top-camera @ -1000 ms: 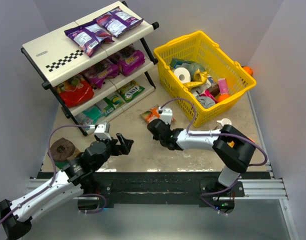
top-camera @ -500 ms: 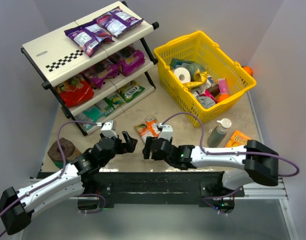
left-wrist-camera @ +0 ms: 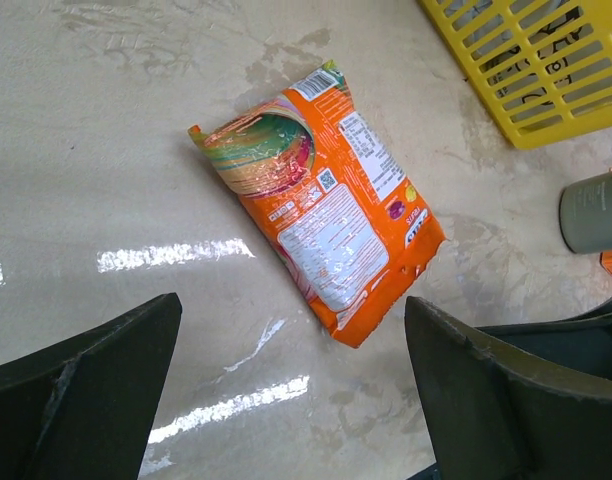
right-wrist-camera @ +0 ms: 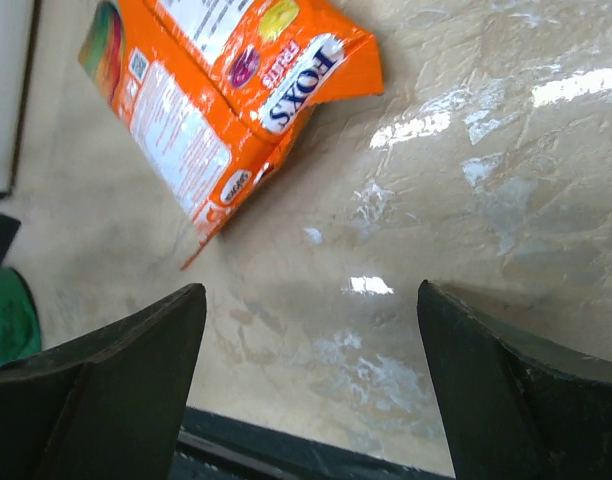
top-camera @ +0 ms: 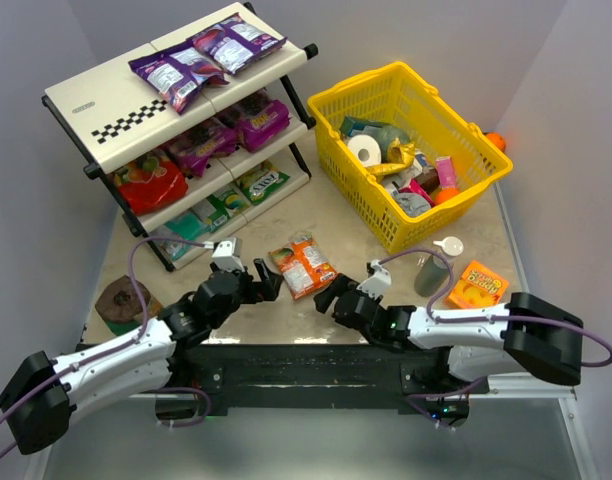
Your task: Place and organize the candy bags onto the shelf
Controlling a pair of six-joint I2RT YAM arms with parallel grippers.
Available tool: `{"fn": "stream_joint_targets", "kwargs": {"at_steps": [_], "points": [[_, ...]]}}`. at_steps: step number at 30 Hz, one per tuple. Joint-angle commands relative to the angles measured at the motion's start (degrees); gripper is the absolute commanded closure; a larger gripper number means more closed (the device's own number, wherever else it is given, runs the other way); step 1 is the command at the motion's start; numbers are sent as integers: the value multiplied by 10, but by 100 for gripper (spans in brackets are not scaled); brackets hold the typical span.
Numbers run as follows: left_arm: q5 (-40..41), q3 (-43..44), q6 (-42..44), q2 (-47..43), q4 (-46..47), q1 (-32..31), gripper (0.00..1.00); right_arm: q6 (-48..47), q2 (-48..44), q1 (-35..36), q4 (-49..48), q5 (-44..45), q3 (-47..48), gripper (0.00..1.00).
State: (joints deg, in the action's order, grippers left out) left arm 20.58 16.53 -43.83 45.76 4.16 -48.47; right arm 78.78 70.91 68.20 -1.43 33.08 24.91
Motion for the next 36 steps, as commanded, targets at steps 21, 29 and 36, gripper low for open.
{"fn": "stream_joint_targets", "kwargs": {"at_steps": [21,29,36], "points": [[11,30,2,-109,-78,-2,1,312,259,-4,-171,163,64,28],[20,37,4,-153,-121,-2,1,269,276,-53,-201,120,70,28],[27,40,2,-168,-144,-3,1,258,307,-80,-226,69,81,51]]}}
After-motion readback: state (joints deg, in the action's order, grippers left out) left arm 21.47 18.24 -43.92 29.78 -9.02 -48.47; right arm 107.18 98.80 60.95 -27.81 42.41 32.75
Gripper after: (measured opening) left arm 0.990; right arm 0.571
